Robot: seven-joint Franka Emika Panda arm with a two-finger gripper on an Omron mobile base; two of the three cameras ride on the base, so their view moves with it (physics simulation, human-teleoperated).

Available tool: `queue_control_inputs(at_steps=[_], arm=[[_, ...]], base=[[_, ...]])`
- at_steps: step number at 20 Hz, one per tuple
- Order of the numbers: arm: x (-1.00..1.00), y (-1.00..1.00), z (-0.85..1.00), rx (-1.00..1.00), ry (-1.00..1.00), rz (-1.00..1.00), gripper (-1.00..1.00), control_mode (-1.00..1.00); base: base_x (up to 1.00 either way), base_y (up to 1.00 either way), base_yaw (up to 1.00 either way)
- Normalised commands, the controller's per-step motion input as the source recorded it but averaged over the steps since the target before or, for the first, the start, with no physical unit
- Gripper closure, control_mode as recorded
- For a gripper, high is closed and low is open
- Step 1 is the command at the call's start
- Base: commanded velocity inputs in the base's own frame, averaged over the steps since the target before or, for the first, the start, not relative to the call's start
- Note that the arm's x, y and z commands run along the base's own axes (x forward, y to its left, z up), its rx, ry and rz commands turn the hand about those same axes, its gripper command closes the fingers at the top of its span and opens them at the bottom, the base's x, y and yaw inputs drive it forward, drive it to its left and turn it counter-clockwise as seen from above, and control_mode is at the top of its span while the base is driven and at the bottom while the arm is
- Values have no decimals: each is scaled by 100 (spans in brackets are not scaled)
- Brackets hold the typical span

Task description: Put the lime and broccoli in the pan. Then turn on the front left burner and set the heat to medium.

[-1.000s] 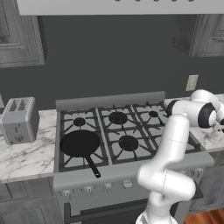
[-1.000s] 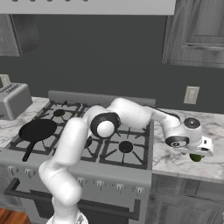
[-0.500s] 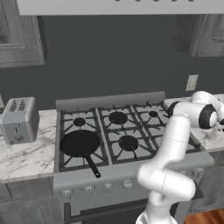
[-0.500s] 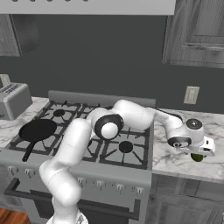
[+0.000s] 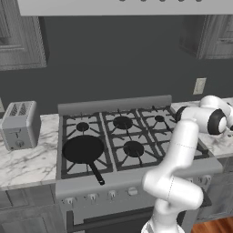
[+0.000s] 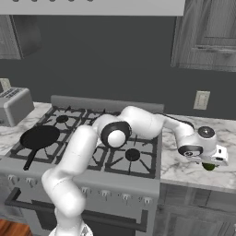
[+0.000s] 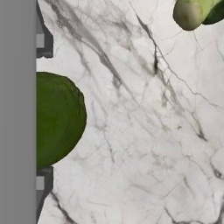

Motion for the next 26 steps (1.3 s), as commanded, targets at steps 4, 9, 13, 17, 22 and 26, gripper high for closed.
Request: queue_control_inputs(at_steps=[4,9,13,17,22,26], arm=[[0,0,0,0,0,0,100,-100],[0,0,0,0,0,0,100,-100],[-20,1,-4,0,-4,0,100,-100],[-36,64,20,0,-9,0,100,-100],[-52,90,41,0,-1,-2,100,-100],[-74,77,66,0,0,-3,100,-100]], base=[[0,0,0],[0,0,0],[0,0,0],[0,0,0],[0,0,0],[0,0,0]])
